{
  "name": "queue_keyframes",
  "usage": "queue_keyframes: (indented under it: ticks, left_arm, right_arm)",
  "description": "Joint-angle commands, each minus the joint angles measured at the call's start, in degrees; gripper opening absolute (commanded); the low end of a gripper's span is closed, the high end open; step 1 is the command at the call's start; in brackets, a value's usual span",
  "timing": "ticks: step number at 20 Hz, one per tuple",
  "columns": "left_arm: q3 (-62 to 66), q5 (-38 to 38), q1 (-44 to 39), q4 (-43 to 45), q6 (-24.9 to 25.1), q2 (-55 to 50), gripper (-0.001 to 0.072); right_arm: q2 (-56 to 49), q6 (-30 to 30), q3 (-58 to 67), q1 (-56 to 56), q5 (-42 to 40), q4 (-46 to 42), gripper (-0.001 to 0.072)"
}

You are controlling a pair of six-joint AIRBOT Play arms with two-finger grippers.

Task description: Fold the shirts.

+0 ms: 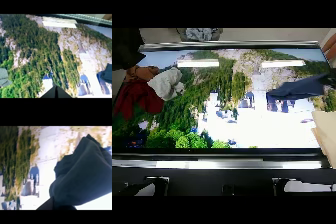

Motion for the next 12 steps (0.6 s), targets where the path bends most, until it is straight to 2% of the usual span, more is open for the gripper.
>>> queue_keyframes:
  ticks: [1,9,12]
  left_arm:
    - [0.0,0.0,0.0,0.0,0.0,0.0,0.0033]
    - [0.0,0.0,0.0,0.0,0.0,0.0,0.0033]
    - [0.0,0.0,0.0,0.0,0.0,0.0,0.0033]
  right_arm:
    - [1.5,2.3,1.4,-11.4,3.3,-0.9,0.0043]
    - [2.8,2.9,1.4,-25.1,2.5,2.4,0.0043]
    - [4.7,3.1,1.4,-28.9,3.9,0.9,0.0043]
